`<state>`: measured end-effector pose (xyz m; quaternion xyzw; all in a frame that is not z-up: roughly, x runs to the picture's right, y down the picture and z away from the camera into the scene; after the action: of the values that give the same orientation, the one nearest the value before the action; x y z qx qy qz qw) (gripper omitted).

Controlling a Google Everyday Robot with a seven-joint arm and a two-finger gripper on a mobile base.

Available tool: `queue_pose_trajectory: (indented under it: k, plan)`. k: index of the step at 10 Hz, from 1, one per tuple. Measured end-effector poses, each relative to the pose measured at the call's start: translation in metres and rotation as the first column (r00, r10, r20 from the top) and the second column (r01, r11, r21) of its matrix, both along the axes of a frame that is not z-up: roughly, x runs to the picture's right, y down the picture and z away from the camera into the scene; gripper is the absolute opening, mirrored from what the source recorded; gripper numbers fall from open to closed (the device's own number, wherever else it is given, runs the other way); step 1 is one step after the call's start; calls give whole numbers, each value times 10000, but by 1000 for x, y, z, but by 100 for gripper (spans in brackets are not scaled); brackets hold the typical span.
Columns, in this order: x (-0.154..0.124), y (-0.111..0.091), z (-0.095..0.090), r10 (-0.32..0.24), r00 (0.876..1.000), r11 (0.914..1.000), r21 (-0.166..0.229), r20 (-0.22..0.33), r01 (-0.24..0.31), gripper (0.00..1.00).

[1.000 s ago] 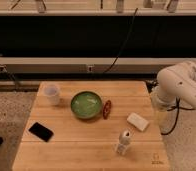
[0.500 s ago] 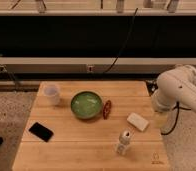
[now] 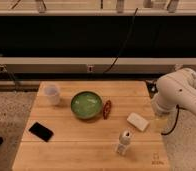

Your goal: Knock the bottle over

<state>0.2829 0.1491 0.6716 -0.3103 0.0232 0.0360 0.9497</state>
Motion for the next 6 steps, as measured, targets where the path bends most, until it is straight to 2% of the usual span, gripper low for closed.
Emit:
queue_pose_trajectory:
  k: [6]
  plan:
    - [-10, 15, -7, -90, 10000, 9989, -464, 28, 91, 80]
